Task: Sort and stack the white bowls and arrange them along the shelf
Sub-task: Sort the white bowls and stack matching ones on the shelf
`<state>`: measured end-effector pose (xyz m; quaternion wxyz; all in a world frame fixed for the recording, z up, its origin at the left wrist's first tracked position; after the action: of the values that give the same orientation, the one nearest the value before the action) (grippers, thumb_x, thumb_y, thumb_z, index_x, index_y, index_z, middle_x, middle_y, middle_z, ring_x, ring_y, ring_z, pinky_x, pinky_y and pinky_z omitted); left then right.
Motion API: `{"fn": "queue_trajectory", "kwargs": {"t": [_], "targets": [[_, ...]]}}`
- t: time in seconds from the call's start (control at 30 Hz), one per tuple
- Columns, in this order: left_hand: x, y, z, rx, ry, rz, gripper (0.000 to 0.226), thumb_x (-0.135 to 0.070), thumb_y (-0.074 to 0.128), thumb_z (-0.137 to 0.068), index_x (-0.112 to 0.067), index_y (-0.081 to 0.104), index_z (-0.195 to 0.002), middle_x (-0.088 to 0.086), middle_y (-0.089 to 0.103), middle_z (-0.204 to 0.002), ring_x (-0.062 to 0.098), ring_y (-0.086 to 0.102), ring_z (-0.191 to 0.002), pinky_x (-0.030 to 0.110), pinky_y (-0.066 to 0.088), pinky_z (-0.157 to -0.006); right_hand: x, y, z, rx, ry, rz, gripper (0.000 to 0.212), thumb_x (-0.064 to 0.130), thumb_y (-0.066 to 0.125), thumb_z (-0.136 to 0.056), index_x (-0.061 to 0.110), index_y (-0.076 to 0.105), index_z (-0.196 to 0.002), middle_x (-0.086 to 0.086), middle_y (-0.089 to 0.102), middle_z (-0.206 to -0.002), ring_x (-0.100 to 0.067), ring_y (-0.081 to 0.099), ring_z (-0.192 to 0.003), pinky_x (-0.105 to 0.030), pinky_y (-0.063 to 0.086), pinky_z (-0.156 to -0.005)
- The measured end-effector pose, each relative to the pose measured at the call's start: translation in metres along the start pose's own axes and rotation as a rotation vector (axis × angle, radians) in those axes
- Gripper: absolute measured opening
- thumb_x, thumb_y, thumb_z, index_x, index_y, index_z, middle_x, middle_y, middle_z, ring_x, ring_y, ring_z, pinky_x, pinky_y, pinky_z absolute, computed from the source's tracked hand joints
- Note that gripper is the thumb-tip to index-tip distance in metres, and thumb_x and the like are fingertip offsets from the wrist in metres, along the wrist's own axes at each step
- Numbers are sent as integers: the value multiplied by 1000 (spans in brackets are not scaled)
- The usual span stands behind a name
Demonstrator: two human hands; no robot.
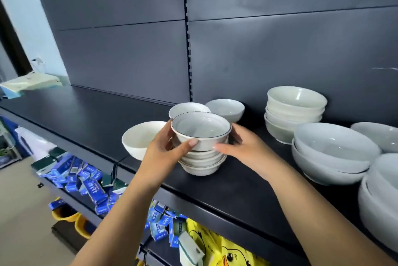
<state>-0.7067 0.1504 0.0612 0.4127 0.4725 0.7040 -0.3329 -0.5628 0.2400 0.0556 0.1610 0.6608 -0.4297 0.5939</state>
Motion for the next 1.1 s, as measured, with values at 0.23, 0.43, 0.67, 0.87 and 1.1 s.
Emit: {"fn": "queue_trajectory", "kwargs": {"t": [0.23,0.43,0.67,0.87,1.1], "targets": [[21,3,1,59,43,65,63,-38,65,-74,-15,48,-129,-2,61,-124,13,54,-119,25,44,-98,-2,8,0,-9,-17,-137,50,28,72,-69,37,55,-115,21,62,-119,4,53,-115,-21,43,-99],[25,20,-3,115,41,113,68,-38,63,-75,-16,41,-136,-4,55,-132,10,48,-125,32,38,-106,-5,-3,16,-108,-42,-111,46,37,69,-68,38,55,-112,24,62,-117,4,52,-116,-16,41,-98],[33,63,-22,170,7,205,69,-39,62,-77,-20,36,-138,-8,51,-135,2,46,-125,18,37,-103,-12,-32,22,-211,-61,-175,34,27,62,-77,27,58,-110,18,67,-112,1,57,-111,-15,45,-88],[36,91,-36,192,15,194,62,-36,64,-80,-19,40,-134,-4,54,-132,5,49,-122,22,39,-102,-26,-50,21,-387,-39,-171,47,46,54,-78,32,50,-122,16,58,-125,2,50,-120,-24,36,-101],[36,85,-31,86,17,151,66,-41,61,-79,-18,37,-137,-8,44,-141,4,41,-130,27,32,-110,-21,-51,31,-524,-15,-17,36,33,46,-94,31,44,-129,20,52,-124,16,47,-109,-1,37,-87]]}}
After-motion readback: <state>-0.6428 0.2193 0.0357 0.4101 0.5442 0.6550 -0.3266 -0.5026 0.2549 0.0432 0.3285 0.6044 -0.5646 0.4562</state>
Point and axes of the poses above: each hand's wrist, its own z-axis away from the middle knuckle, its own y-axis out of the palm, x = y × z, the point moved 6 cm from there along -z, towards the middle knuckle
